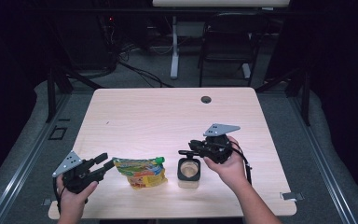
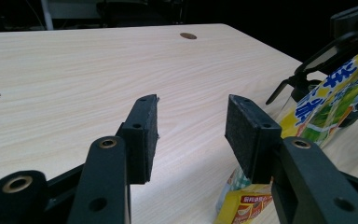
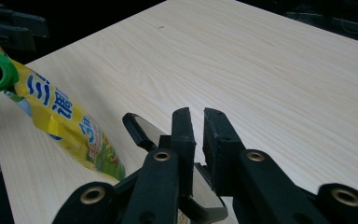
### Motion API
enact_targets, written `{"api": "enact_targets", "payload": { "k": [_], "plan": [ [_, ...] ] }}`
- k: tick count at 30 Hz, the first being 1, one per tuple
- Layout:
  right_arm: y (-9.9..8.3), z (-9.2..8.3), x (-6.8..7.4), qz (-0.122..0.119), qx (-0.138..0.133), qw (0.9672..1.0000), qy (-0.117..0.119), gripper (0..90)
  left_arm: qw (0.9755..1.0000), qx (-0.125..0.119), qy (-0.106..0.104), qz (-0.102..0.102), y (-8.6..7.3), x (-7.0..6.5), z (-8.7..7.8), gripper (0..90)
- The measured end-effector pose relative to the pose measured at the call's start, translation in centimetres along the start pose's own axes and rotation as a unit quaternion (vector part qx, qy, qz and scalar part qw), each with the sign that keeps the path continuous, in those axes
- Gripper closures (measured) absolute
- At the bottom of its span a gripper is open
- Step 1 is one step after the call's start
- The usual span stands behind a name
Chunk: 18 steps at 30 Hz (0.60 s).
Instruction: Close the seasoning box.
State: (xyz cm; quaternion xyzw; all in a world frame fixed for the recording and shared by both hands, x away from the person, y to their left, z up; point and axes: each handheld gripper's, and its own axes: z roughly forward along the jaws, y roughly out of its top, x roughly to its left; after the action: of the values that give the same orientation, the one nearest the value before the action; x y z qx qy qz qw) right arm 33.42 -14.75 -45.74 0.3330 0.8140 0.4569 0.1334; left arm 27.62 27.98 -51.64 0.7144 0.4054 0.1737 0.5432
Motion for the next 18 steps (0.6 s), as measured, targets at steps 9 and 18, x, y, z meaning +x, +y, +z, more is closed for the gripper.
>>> {"api": "enact_targets", "payload": {
  "k": [9,18],
  "plan": [
    [-1.7,0.2,0.6,0.011,-0.002,0.9998,0.014,82.0,1.0,0.0,0.0,0.001,0.0,0.0,0.0,54.3],
    [-4.1,0.7,0.8,0.021,0.013,0.9995,0.02,81.9,1.0,0.001,0.0,0.001,0.0,-0.1,0.1,54.2]
  ]
}}
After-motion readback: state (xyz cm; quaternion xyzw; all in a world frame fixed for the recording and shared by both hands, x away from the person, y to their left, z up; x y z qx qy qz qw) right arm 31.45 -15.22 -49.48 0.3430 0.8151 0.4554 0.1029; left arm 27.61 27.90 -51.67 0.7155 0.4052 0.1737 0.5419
